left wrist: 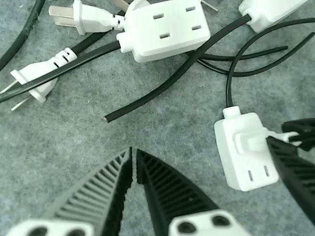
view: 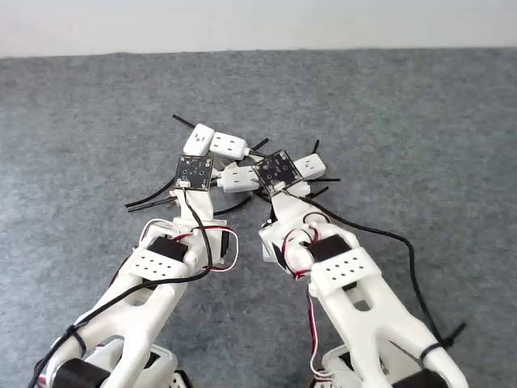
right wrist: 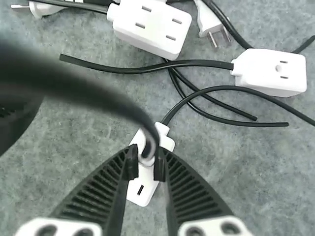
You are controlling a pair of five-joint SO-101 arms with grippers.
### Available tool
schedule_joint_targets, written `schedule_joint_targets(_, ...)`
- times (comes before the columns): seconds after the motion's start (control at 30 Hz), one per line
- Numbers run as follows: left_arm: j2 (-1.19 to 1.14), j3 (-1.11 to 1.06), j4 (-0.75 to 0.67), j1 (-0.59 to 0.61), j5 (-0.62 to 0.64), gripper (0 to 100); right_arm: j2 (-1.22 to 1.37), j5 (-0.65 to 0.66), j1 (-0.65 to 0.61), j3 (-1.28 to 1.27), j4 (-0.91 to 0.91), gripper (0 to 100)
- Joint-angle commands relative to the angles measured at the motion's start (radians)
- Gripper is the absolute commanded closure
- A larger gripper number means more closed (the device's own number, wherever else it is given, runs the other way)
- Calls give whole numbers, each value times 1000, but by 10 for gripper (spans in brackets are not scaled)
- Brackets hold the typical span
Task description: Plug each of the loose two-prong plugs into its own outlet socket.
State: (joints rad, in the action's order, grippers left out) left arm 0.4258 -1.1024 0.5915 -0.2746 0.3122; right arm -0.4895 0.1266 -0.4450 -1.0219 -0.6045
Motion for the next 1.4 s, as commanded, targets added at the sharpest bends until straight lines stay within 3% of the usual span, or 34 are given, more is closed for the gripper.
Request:
schedule_joint_targets(0.0,26,10,-23,8,-9,987,47,15,-10,-5,-35,991)
schedule_joint_targets(0.43,31,10,-23,8,-11,986,44,9,-12,3,-28,979)
schedule_joint_targets(0.7,31,10,-25,8,-11,985,42,-157,-111,6,-50,718)
schedule_joint_targets(0.97,32,12,-25,15,-11,985,51,-272,-133,34,-47,713)
schedule_joint_targets(1.27,32,16,-195,227,0,986,84,-322,-136,55,-15,714)
schedule_joint_targets(1.37,32,36,-203,278,89,986,142,-321,-150,84,10,714)
